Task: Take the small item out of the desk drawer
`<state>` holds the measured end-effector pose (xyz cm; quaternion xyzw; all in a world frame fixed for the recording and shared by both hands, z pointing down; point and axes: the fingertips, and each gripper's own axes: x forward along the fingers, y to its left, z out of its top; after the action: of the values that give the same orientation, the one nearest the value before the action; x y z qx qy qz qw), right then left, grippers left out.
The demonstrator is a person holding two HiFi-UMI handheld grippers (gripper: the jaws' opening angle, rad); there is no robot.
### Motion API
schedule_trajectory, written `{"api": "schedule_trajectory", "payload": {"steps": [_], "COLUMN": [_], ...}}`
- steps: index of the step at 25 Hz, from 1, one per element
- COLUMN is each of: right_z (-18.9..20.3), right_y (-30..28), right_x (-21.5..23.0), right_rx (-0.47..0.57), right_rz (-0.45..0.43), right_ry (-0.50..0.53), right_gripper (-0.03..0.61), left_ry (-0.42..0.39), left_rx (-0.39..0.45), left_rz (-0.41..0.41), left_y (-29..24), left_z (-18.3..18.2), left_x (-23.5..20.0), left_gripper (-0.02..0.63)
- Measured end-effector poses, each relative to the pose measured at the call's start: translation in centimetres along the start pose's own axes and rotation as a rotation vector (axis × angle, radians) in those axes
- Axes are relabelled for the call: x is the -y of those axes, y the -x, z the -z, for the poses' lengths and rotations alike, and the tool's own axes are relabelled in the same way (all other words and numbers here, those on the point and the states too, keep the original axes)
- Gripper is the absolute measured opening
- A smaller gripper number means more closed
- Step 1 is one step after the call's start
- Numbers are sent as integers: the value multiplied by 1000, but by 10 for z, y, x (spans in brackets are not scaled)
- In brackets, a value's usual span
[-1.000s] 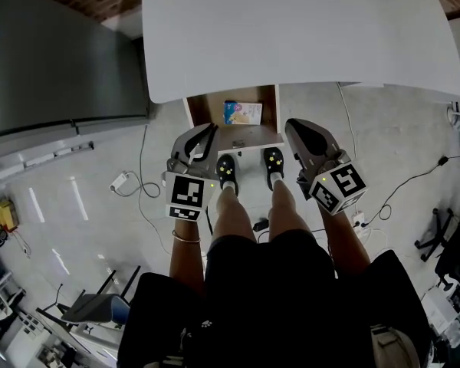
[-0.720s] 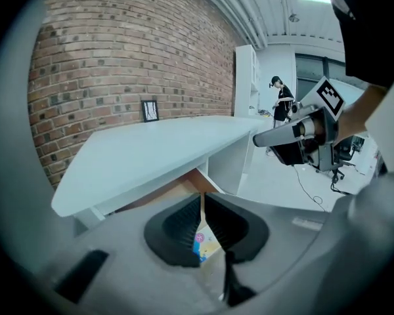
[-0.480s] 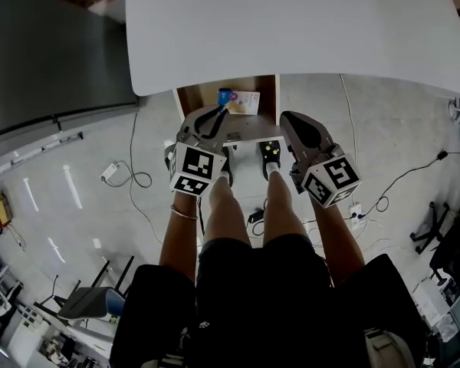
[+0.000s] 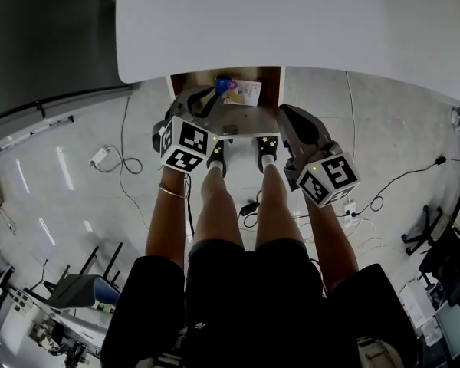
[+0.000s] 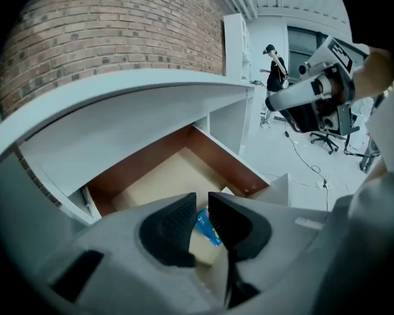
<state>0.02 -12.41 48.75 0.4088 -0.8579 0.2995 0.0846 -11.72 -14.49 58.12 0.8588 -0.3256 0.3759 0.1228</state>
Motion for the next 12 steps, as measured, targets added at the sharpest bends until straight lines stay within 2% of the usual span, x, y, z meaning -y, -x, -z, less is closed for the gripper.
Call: {"api": "schedule_trajectory", "payload": {"steps": [7, 12], "right_z": [13, 16], "right_y": [-7, -5], "right_x": [1, 1], "right_rx": [-11, -7], "right_rz": [-17, -23], "right_ry": [-21, -37], "right_gripper": [8, 8], "left_ry": [-57, -131], "left_rx": [-71, -137], "left_rz": [18, 47], "left_y": [-32, -58], "left_z": [18, 29], "left_x": [-1, 7], "left_gripper": [67, 74]}}
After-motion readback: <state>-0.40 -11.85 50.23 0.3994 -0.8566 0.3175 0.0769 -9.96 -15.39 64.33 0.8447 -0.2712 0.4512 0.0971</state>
